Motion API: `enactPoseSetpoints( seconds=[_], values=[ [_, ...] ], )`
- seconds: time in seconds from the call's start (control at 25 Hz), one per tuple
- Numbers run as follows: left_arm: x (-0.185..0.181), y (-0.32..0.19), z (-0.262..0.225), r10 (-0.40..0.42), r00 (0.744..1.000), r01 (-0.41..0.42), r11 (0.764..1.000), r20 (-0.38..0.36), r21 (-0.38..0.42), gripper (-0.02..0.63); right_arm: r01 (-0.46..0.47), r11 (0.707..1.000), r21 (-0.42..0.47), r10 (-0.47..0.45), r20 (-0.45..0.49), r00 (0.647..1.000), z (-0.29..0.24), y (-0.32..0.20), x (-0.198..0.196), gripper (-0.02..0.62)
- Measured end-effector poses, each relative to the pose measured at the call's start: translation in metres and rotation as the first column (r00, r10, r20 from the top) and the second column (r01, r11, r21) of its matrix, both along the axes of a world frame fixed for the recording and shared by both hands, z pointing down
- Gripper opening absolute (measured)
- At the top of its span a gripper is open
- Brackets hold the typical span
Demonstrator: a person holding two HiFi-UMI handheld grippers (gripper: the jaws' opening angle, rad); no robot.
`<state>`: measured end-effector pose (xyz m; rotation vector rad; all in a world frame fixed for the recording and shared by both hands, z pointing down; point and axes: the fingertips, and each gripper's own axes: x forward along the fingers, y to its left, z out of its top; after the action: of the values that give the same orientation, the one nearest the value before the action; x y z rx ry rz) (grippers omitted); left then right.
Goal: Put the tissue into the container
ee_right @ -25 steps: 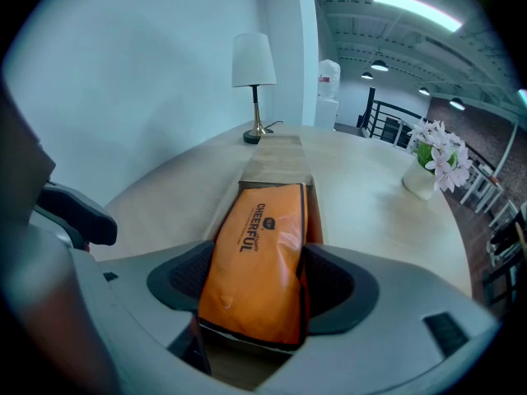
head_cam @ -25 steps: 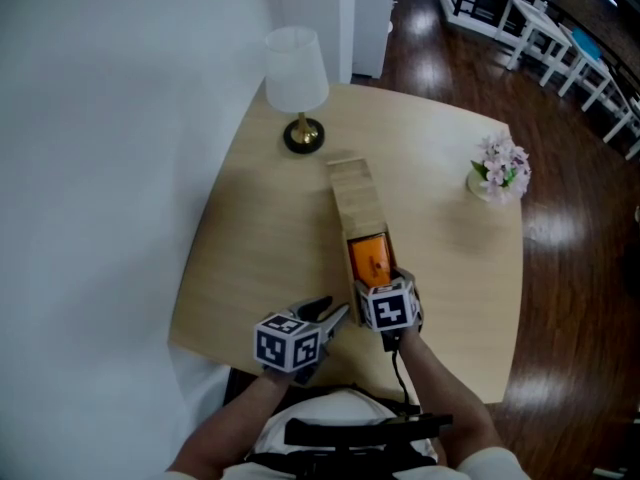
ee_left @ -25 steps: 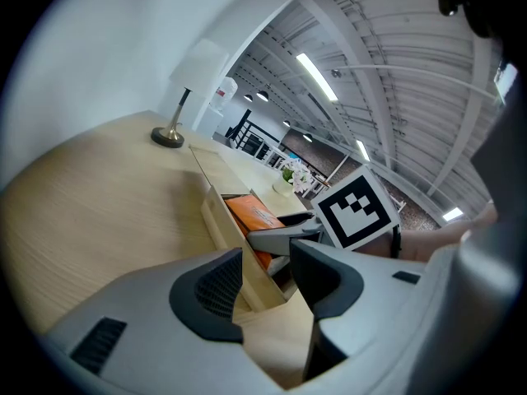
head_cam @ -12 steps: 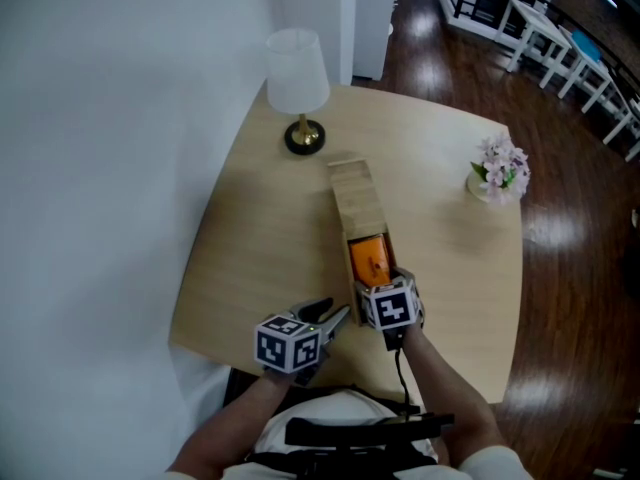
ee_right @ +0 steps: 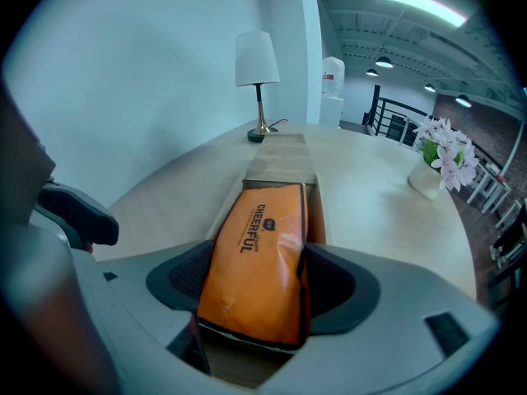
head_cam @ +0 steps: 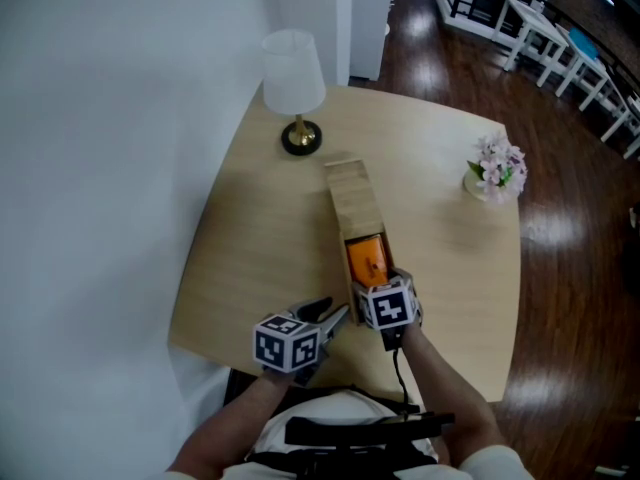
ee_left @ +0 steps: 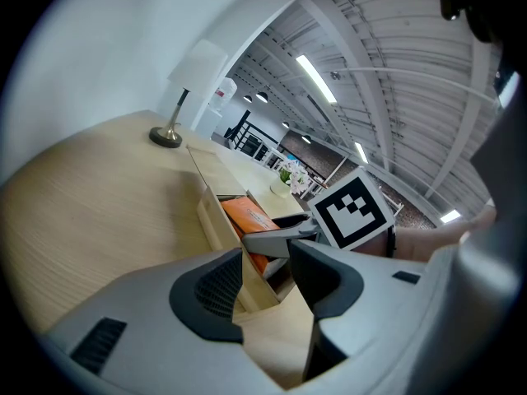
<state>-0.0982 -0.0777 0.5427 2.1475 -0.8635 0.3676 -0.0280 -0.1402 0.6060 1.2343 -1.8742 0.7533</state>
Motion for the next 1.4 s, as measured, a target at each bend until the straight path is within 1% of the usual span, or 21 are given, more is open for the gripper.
enactPoseSetpoints(
  seconds=[0.08, 0.36, 0.56, 0.68, 0.92, 1.16, 1.4],
  values=[
    [0.0, 0.0, 0.0, -0.002, 1.0, 0.002, 1.0, -0.003, 0.0, 0.184, -0.002, 1.0, 0.001, 0.002, 0.002, 1.0, 0.0, 0.0, 0.0, 0.362],
    [0.002, 0.001, -0.002, -0.005, 1.0, 0.005, 1.0, -0.009, 0.002, 0.184, -0.019, 1.0, -0.002, 0.02, 0.056, 0.998, -0.001, 0.001, -0.003, 0.364],
    [0.002, 0.002, -0.002, -0.006, 1.0, 0.006, 1.0, -0.01, 0.001, 0.184, -0.032, 0.999, 0.029, 0.031, 0.038, 0.999, 0.001, -0.004, 0.005, 0.364],
    [0.002, 0.003, -0.002, -0.006, 1.0, 0.006, 1.0, -0.007, 0.002, 0.184, -0.026, 0.999, 0.026, 0.024, 0.051, 0.998, 0.0, -0.005, 0.002, 0.364],
    [0.001, 0.003, -0.002, -0.008, 1.0, 0.008, 1.0, -0.006, 0.001, 0.184, -0.027, 0.999, 0.035, 0.025, 0.05, 0.998, 0.0, -0.006, 0.003, 0.364],
    [0.001, 0.005, -0.004, -0.008, 1.0, 0.008, 1.0, -0.007, 0.001, 0.184, -0.051, 0.998, 0.041, 0.046, 0.106, 0.993, -0.006, -0.006, 0.003, 0.382],
    [0.007, 0.007, -0.008, 0.001, 1.0, -0.001, 1.0, -0.019, 0.009, 0.184, -0.057, 0.997, 0.058, 0.051, 0.102, 0.993, -0.011, -0.005, 0.008, 0.382]
  ],
)
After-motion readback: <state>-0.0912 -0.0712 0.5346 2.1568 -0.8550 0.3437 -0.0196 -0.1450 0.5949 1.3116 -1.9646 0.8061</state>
